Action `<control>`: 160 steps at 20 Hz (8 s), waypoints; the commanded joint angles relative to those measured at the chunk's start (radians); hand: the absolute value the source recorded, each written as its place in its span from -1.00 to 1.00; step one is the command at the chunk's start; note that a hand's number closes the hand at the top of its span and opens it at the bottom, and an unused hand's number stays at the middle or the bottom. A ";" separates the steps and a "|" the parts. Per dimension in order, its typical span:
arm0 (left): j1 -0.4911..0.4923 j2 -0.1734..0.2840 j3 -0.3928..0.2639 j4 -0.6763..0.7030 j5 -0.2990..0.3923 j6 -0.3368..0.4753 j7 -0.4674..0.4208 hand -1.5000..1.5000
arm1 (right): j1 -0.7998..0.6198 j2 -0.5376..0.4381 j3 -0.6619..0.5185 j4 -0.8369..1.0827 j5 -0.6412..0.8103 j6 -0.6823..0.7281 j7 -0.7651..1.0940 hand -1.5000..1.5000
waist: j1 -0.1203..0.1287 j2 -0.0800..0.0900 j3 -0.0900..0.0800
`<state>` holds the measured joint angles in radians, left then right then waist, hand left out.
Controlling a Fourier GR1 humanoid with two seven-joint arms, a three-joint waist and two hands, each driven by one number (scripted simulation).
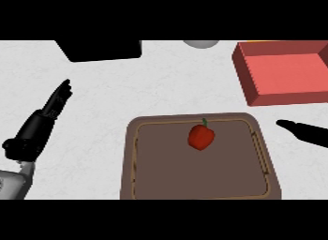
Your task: Pick the bell pepper from the tray and place it in the cardboard box
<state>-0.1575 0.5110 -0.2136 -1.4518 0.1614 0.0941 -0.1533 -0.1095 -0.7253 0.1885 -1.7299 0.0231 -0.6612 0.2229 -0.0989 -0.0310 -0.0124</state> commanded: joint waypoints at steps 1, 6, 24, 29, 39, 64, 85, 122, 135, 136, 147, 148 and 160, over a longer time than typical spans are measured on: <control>-0.004 0.027 -0.013 -0.042 -0.014 -0.024 0.013 0.00 | 0.090 -0.122 0.053 -0.129 0.192 -0.071 0.196 -1.00 | 0.019 0.004 0.001; -0.037 0.022 -0.025 -0.066 -0.027 -0.027 0.040 0.00 | 0.126 -0.263 0.154 -0.290 0.394 0.061 0.409 -1.00 | 0.049 0.013 0.002; -0.162 -0.023 -0.073 -0.042 -0.042 -0.095 0.075 0.00 | -0.251 -0.229 0.431 -0.432 0.275 0.740 1.200 -1.00 | 0.176 0.044 0.001; -0.172 -0.052 -0.080 -0.024 -0.057 -0.079 0.062 0.00 | -0.333 -0.138 0.475 -0.331 0.212 0.770 1.263 -1.00 | 0.173 0.044 0.001; -0.134 -0.042 -0.061 -0.012 -0.065 -0.078 0.047 0.00 | -0.464 0.067 0.556 -0.082 0.253 0.786 1.264 -1.00 | 0.140 0.032 0.002; -0.109 -0.034 0.020 -0.043 -0.050 -0.101 0.062 0.00 | -0.531 0.472 0.534 0.331 0.505 0.858 1.264 -1.00 | 0.086 0.023 0.011; -0.089 -0.044 0.072 -0.074 -0.074 -0.165 0.070 0.00 | -0.410 0.531 0.445 0.387 0.674 0.924 1.085 1.00 | 0.101 0.030 0.012; -0.035 -0.100 0.063 -0.112 -0.136 -0.121 0.067 0.00 | -0.148 -0.300 -0.112 -0.006 -0.080 0.726 -0.672 1.00 | 0.086 0.036 0.014; -0.164 -0.139 0.061 -0.051 -0.146 -0.175 0.109 0.00 | -0.538 -0.306 -0.101 0.681 0.125 0.890 -0.838 1.00 | 0.151 0.049 0.013; -0.140 -0.142 0.049 -0.098 -0.157 -0.161 0.137 0.00 | -0.530 -0.335 -0.095 0.722 0.151 0.914 -0.871 1.00 | 0.153 0.047 0.014; -0.105 -0.146 0.034 -0.082 -0.160 -0.207 0.058 0.00 | -0.670 -0.339 0.133 1.071 0.485 0.985 -1.054 1.00 | 0.201 0.061 0.015; -0.172 -0.162 0.045 -0.041 -0.158 -0.197 0.091 0.00 | -0.719 -0.319 0.151 1.098 0.515 0.989 -1.034 1.00 | 0.193 0.065 0.015; -0.141 -0.174 0.047 -0.061 -0.164 -0.187 0.095 0.00 | -0.795 -0.244 0.089 1.270 0.356 1.139 -1.343 -1.00 | 0.175 0.056 0.019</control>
<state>-0.3038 0.3483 -0.1619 -1.5089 -0.0007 -0.0998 -0.0654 -0.8734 -1.0057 0.3495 -0.5154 0.4883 0.3193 -0.9402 0.0812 0.0274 0.0050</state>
